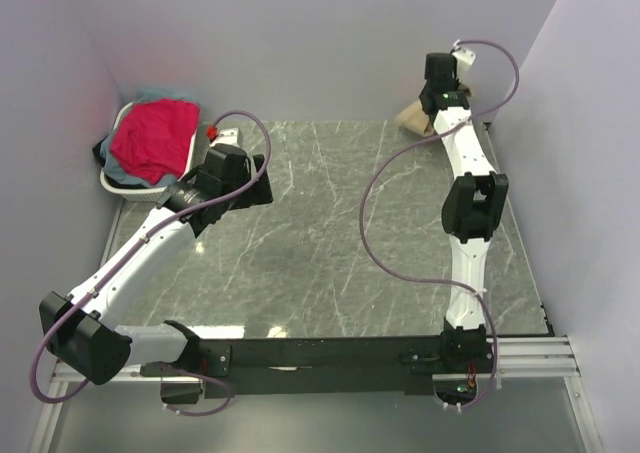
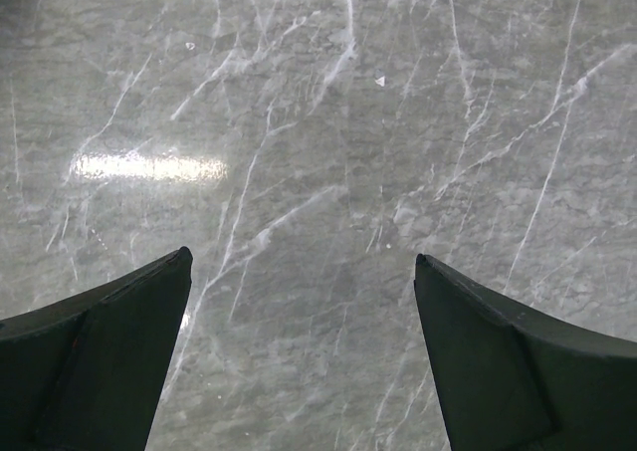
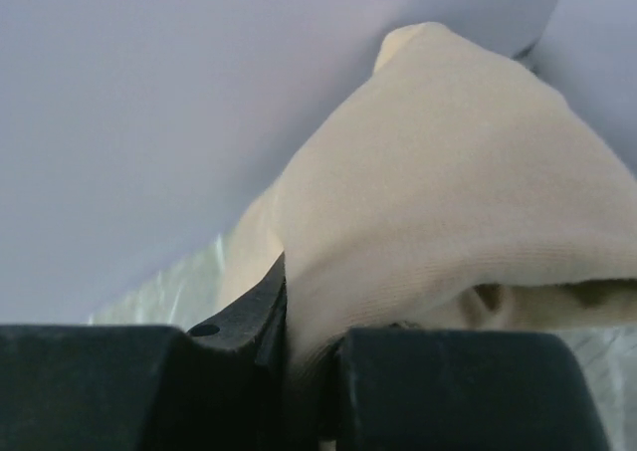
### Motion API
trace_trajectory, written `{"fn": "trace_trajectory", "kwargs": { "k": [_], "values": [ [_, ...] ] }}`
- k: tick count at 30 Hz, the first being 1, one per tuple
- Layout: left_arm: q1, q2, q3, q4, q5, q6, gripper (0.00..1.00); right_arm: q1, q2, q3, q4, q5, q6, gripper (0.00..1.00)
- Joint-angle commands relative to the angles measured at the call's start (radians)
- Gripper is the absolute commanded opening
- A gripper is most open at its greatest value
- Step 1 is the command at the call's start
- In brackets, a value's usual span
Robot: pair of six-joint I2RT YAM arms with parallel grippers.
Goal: Fold and stack the t-shirts
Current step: Neatly place the folded tshirt to the corner
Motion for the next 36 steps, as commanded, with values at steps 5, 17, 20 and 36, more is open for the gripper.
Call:
{"fn": "trace_trajectory", "kwargs": {
  "k": [5,17,20,36],
  "values": [
    [-0.003,-0.014,-0.024,0.067,0.037,0.039,0.99,-0.055,-0.043,-0.145,0.088,0.102,-0.107,0.0],
    [-0.003,-0.013,-0.027,0.073,0.045,0.044,1.0,0.009,-0.248,-0.273,0.046,-0.427,-0.11,0.0],
    [-0.001,-0.025,-0.033,0.069,0.046,0.044,1.0,0.009,-0.266,-0.253,-0.01,-0.605,-0.139,0.0],
    [-0.001,0.004,-0.033,0.073,0.072,0.081,0.99,-0.008,0.0,0.059,-0.347,-0.158,-0.32,0.0]
  ]
}}
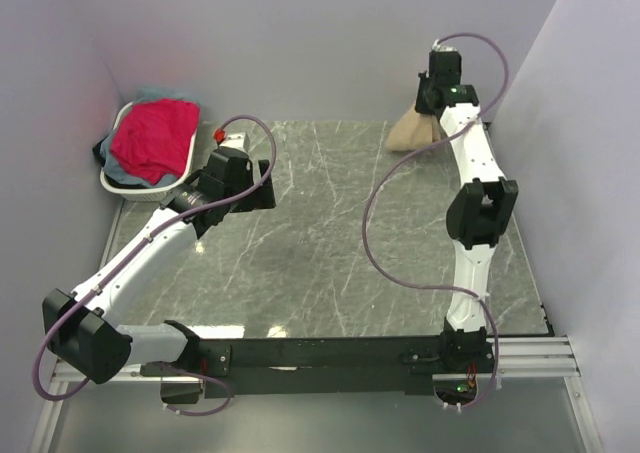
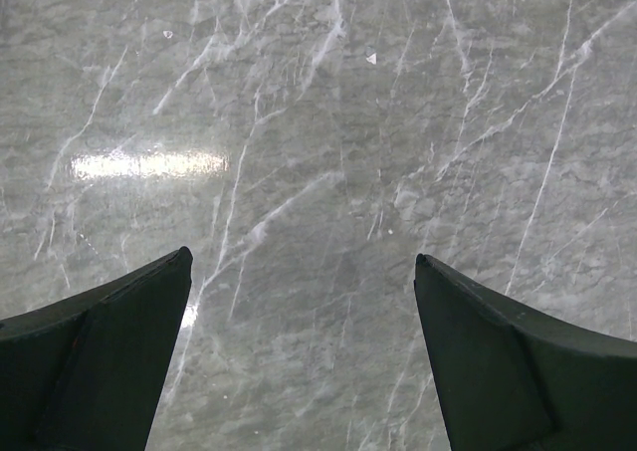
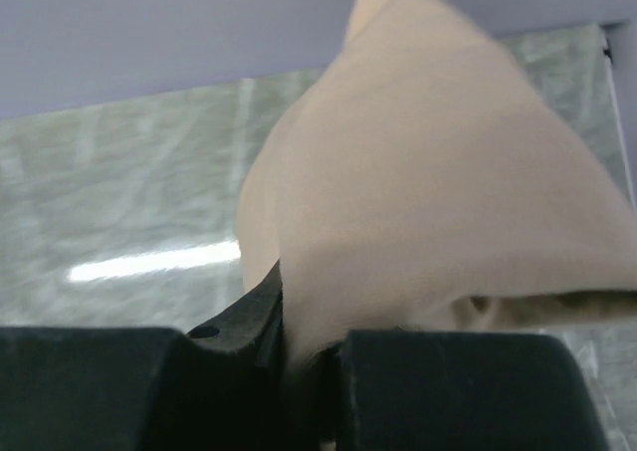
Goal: Fold and stack the t-shirts
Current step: Neatly place the folded tshirt to the corner
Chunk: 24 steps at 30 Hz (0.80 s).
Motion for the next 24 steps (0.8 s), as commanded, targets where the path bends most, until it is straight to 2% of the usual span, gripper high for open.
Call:
{"fn": "trace_trajectory", "kwargs": {
  "k": [1,6,12,16,21,24],
  "values": [
    [-0.001,0.006,0.002,0.035,0.014,0.04,1.0,-0.031,0.172,0.084,-0.119,0.17,-0.065,0.0],
    [-0.003,0.035,0.004,0.035,0.003,0.056,0.99,-0.03,0.198,0.026,-0.076,0.129,-0.058,0.0],
    [-0.001,0.055,0.008,0.049,0.004,0.057,0.99,0.025,0.078,-0.013,-0.046,0.025,-0.069,0.0],
    [-0.001,0.061,0.019,0.052,0.015,0.054,0.99,0.042,-0.015,-0.011,-0.035,-0.138,-0.087,0.0],
    [-0.001,0.054,0.018,0.055,0.021,0.051,0.99,0.036,-0.133,-0.094,0.016,-0.346,-0.115,0.0],
    [-0.001,0.055,0.018,0.054,0.021,0.051,0.99,0.026,-0.127,-0.085,-0.006,-0.359,-0.116,0.0]
  ]
}}
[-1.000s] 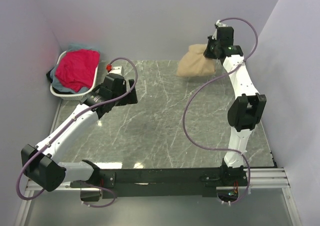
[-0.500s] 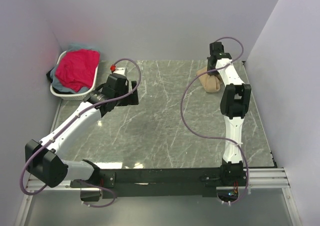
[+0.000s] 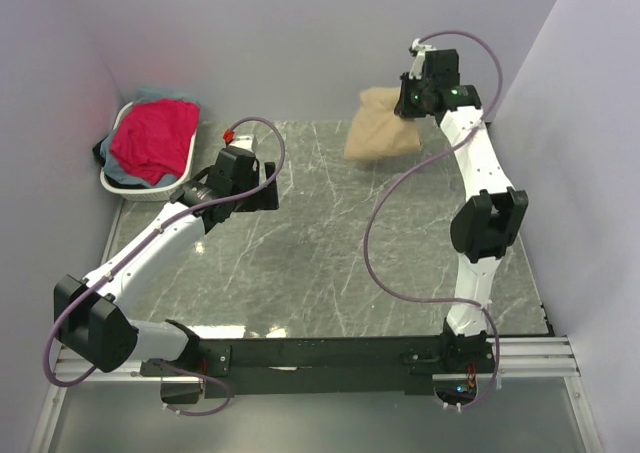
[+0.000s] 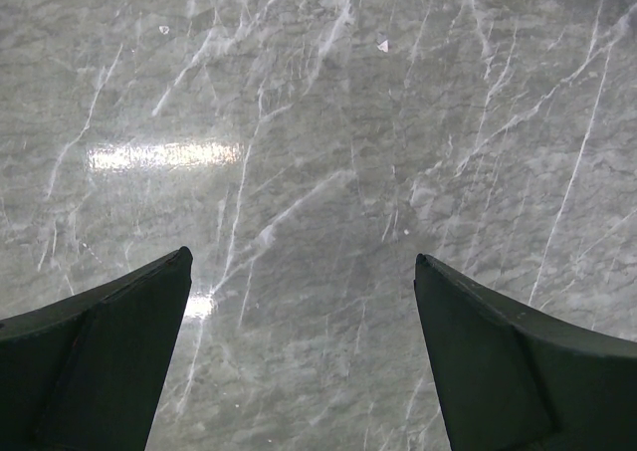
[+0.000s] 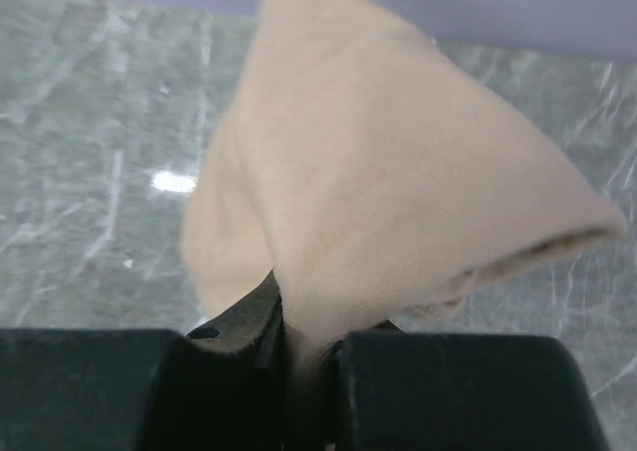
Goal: Fold and stack the t-shirts
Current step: Neatly place the folded tshirt to the corner
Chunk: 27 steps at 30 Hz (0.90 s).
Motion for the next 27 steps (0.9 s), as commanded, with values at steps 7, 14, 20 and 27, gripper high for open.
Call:
{"fn": "trace_trajectory", "kwargs": {
  "k": [7,14,20,27],
  "values": [
    [-0.001,-0.005,0.019,0.033,0.029,0.011,0.99,-0.06,0.225,0.221,-0.154,0.231,-0.03,0.0],
    [-0.001,0.004,0.014,0.036,0.027,0.021,0.99,-0.083,0.418,0.237,-0.092,0.423,-0.013,0.0],
    [-0.001,0.019,0.008,0.044,0.037,0.022,1.0,-0.123,0.421,0.188,-0.075,0.522,0.085,0.0],
    [-0.001,0.019,0.007,0.038,0.027,0.025,0.99,-0.163,0.361,0.076,0.01,0.588,0.168,0.0]
  ]
}}
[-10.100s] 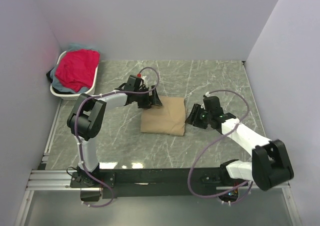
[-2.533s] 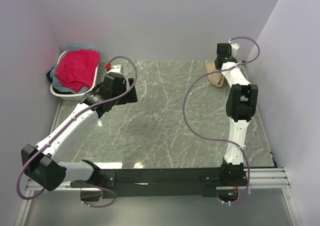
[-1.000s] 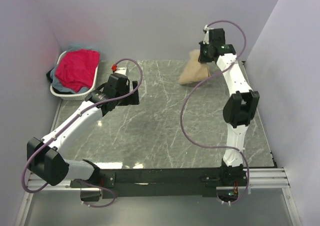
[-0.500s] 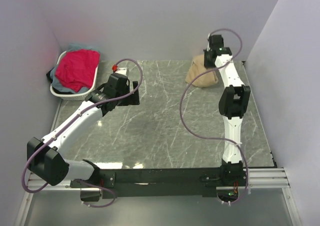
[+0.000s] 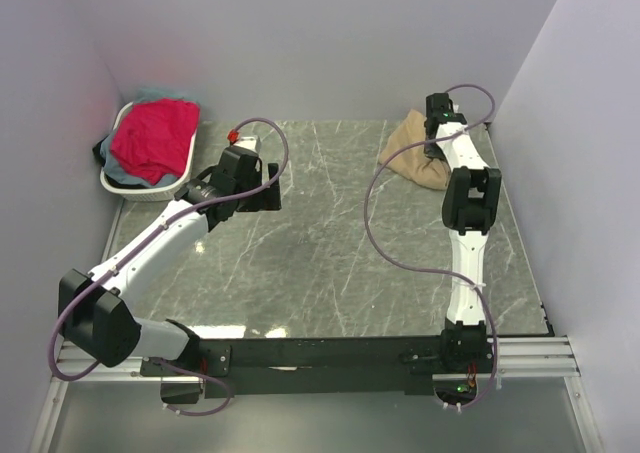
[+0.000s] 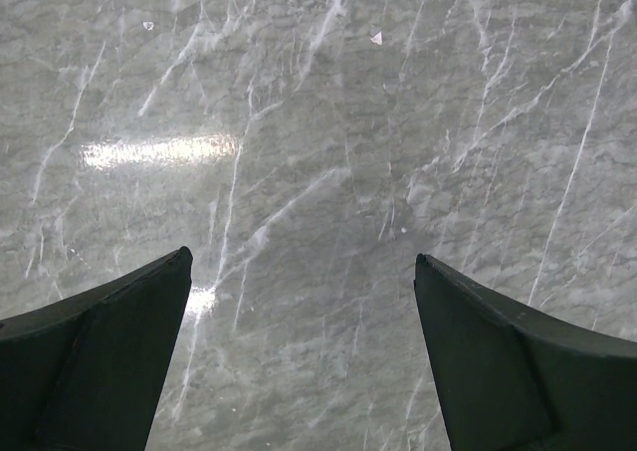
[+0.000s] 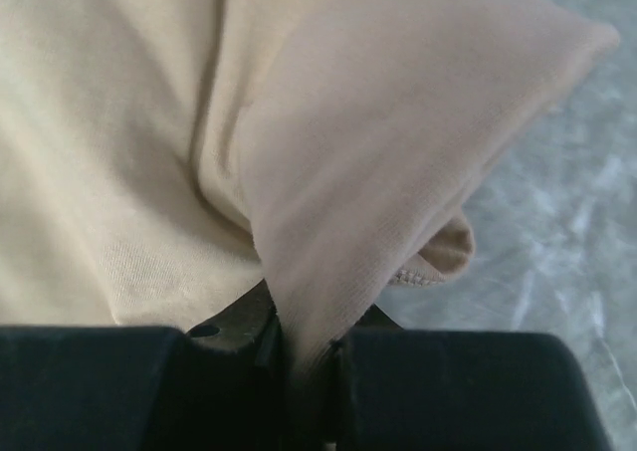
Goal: Fold and stack the t-shirts
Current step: Neatly place the folded tshirt to the corner
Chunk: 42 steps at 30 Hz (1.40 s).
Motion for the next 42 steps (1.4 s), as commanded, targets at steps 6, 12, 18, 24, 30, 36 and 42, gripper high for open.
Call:
{"fn": "trace_trajectory", "kwargs": {
  "k": [6,12,18,24,30,36,42],
  "values": [
    [-0.001,-0.013,0.002,0.032,0.02,0.009,0.99,-0.05,-0.039,0.002,0.069,0.171,0.163,0.0],
    [-0.001,-0.004,0.008,0.032,0.021,0.013,1.0,-0.093,-0.07,-0.071,0.117,0.173,0.368,0.0],
    [-0.003,0.01,0.03,0.021,0.02,0.021,0.99,-0.1,-0.027,-0.005,0.096,0.238,0.428,0.0],
    [-0.001,0.012,0.028,0.024,0.021,0.018,0.99,-0.129,-0.058,-0.069,0.141,0.26,0.505,0.0],
    [-0.001,0.019,0.037,0.022,0.028,0.015,1.0,-0.159,-0.047,-0.05,0.064,0.278,0.626,0.0],
    [-0.003,0.005,0.033,0.022,0.034,0.015,0.99,-0.175,-0.087,-0.13,0.081,0.277,0.68,0.0],
    [-0.001,-0.031,0.015,0.012,0.023,0.005,0.99,-0.194,-0.136,-0.214,0.112,0.271,0.738,0.0]
  ]
}}
